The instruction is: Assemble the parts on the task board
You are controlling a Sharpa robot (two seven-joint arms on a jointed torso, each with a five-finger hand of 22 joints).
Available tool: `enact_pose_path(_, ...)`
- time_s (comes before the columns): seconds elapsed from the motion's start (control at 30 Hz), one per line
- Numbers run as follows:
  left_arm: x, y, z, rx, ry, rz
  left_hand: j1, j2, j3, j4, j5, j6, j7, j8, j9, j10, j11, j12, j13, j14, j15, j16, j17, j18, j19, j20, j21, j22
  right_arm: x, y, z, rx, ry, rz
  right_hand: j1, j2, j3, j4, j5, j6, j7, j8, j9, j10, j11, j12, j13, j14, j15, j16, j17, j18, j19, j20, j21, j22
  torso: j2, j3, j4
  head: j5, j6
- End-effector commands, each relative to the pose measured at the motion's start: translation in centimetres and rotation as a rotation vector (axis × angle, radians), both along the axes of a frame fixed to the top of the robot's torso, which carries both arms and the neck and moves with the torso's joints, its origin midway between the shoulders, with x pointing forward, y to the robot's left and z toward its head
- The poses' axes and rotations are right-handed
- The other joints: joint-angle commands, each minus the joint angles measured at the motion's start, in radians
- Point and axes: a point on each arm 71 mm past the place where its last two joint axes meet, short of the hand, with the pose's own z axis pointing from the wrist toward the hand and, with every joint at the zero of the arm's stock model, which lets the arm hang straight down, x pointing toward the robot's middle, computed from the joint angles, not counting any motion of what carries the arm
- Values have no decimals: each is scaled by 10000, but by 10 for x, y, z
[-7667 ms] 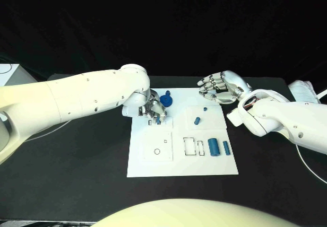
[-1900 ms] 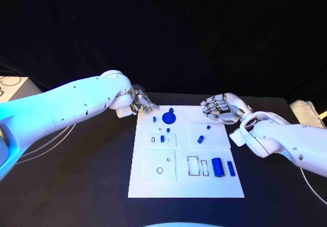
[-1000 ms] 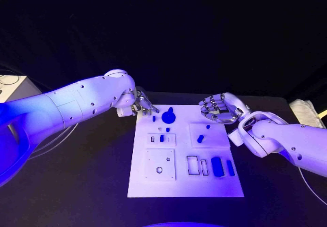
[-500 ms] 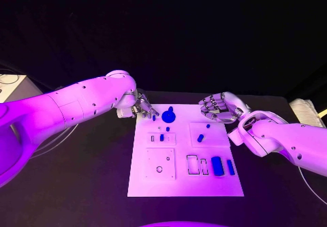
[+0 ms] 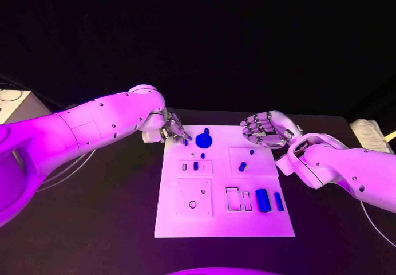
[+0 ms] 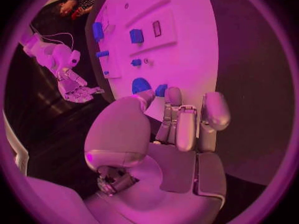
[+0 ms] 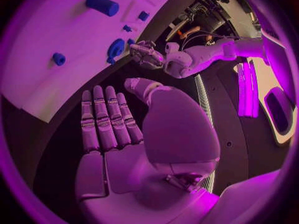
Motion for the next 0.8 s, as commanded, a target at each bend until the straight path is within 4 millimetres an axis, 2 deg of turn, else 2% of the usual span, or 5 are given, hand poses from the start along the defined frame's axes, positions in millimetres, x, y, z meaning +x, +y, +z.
enact_pose_path(0.03, -1, -5, 0, -569, 111, -40, 315, 27, 213, -108, -25, 61, -29, 8, 40, 42, -32, 56, 26, 189, -75, 46, 241, -112, 30, -81, 68, 16, -1, 2, 0, -5, -89, 147, -84, -27, 59, 9, -15, 79, 434, -7, -12, 31, 32, -37, -13, 64, 8, 37, -13, 26, -67, 10, 2, -16, 2, -1, 0, -15, -20)
enact_pose_path(0.27, -2, -6, 0, -795, 182, -36, 723, 68, 605, -367, -37, 64, -68, 45, 109, 82, -70, 45, 62, 194, -108, 61, 257, -115, 19, -109, 83, 37, 0, 2, 0, -9, -78, 157, -86, -26, 65, 5, -14, 80, 436, -7, -12, 33, 34, -40, -12, 63, 9, 36, -15, 25, -82, 11, -5, -19, -1, -1, -2, -28, -45)
enact_pose_path(0.33, -2, -6, 0, -828, 223, -24, 1040, 148, 958, -642, -44, 96, -121, 130, 187, 258, -124, 148, 280, 204, -156, 77, 276, -120, 34, -135, 115, 69, 0, 2, 0, -9, -75, 162, -86, -26, 65, 5, -14, 80, 436, -7, -12, 33, 34, -40, -12, 63, 9, 36, -15, 25, -82, 11, -5, -19, -1, -2, 0, -41, -57)
enact_pose_path(0.57, -4, -4, 0, -1134, 403, 224, 1012, -99, 2774, -1514, -12, 78, -238, 761, 934, 1029, -261, 467, 1148, 260, -271, 113, 328, -153, 127, -255, 258, 209, 0, 2, 0, -3, -69, 175, -91, -25, 69, 4, -14, 80, 438, -7, -12, 34, 35, -42, -12, 62, 11, 36, -16, 24, -117, 11, -14, -25, -5, 1, 1, -54, -84)
enact_pose_path(0.8, -8, 0, 0, -1281, 435, 446, 440, -364, 3914, -2075, 56, 74, -264, 978, 1391, 1379, -281, 689, 1630, 339, -307, 185, 446, -196, 263, -281, 445, 380, 0, 1, 0, -8, -62, 158, -98, -26, 72, 3, -13, 80, 441, -8, -13, 34, 38, -45, -12, 60, 12, 35, -18, 22, -177, 11, -25, -32, -17, 11, 16, -65, -95)
